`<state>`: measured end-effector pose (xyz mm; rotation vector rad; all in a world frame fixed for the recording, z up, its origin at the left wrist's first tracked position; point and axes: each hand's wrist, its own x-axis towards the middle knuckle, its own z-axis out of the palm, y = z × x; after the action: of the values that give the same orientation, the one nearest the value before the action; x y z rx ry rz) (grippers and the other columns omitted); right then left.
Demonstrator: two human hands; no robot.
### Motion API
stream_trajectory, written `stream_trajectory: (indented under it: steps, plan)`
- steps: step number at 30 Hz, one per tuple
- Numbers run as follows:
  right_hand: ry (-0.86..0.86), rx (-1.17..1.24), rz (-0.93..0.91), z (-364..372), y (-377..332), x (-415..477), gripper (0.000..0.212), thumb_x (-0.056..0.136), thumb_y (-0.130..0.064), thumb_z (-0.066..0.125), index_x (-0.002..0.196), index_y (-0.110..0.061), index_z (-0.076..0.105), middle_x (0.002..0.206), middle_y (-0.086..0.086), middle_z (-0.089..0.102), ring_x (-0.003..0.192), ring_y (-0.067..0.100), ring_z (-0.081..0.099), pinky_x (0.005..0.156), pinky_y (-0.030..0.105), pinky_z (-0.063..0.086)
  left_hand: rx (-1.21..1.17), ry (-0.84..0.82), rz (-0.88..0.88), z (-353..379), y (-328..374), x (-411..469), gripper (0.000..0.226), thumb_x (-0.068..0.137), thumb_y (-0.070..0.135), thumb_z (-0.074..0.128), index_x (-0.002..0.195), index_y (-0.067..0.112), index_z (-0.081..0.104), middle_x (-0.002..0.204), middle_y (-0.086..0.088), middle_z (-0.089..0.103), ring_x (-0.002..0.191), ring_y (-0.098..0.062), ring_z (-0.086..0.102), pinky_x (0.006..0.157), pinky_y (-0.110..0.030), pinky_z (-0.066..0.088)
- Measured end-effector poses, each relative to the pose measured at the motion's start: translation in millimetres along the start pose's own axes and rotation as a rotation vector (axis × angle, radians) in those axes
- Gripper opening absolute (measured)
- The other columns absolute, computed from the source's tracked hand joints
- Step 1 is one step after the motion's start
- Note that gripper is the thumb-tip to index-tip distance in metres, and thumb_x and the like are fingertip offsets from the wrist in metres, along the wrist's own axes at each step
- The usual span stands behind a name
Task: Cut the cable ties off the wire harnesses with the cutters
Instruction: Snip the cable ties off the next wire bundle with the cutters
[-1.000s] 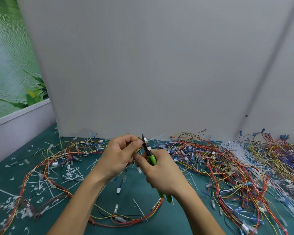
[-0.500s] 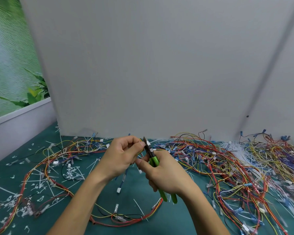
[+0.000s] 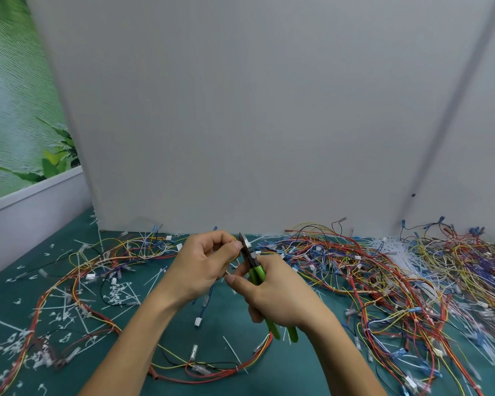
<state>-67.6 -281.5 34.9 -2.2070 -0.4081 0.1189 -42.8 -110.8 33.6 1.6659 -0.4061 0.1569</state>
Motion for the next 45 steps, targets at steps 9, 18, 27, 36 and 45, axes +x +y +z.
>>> stream_trajectory:
  steps: [9,18,27,36,45]
  plan:
    - [0.025,0.055,-0.011,7.0,-1.2,3.8,0.024,0.098,-0.046,0.063,0.090,-0.024,0.058,0.069,0.006,0.075,0.063,0.011,0.074,0.079,0.044,0.062,0.031,0.001,0.010,-1.6,-1.2,1.0,0.031,0.098,0.021,0.063,0.067,0.022,0.063,0.050,0.010,0.042,0.044,-0.009,0.033,0.046,-0.018,0.032]
    - [0.041,0.056,-0.008,2.0,-3.0,0.6,0.023,0.098,-0.041,0.064,0.087,-0.023,0.058,0.048,-0.003,0.057,0.043,0.016,0.058,0.048,0.028,0.052,0.017,-0.008,0.000,-0.1,0.4,-0.2,0.038,0.101,0.013,0.058,0.065,0.023,0.062,0.048,0.009,0.038,0.042,-0.008,0.030,0.044,-0.016,0.029]
    - [-0.026,0.063,-0.020,0.4,-3.5,0.5,0.029,0.097,-0.048,0.063,0.088,-0.021,0.056,0.063,0.004,0.067,0.053,0.011,0.067,0.066,0.038,0.059,0.029,0.009,-0.008,1.4,0.3,0.7,0.037,0.100,0.014,0.061,0.065,0.024,0.064,0.052,0.011,0.043,0.046,-0.008,0.032,0.046,-0.018,0.031]
    - [0.018,0.014,0.012,-0.5,3.1,3.5,0.035,0.097,-0.052,0.060,0.082,-0.021,0.055,0.053,-0.004,0.053,0.044,0.022,0.060,0.049,0.035,0.052,0.012,0.021,-0.032,3.1,2.5,-1.7,0.031,0.100,0.012,0.060,0.069,0.014,0.061,0.051,0.004,0.037,0.046,-0.014,0.027,0.048,-0.027,0.025]
    - [-0.028,0.071,0.008,3.9,-0.2,3.1,0.045,0.093,-0.059,0.062,0.089,-0.015,0.056,0.065,0.010,0.072,0.062,0.021,0.075,0.076,0.048,0.063,0.039,0.030,-0.012,3.3,0.4,-0.1,0.027,0.099,0.010,0.061,0.072,0.010,0.063,0.054,0.011,0.050,0.048,-0.004,0.042,0.048,-0.015,0.038]
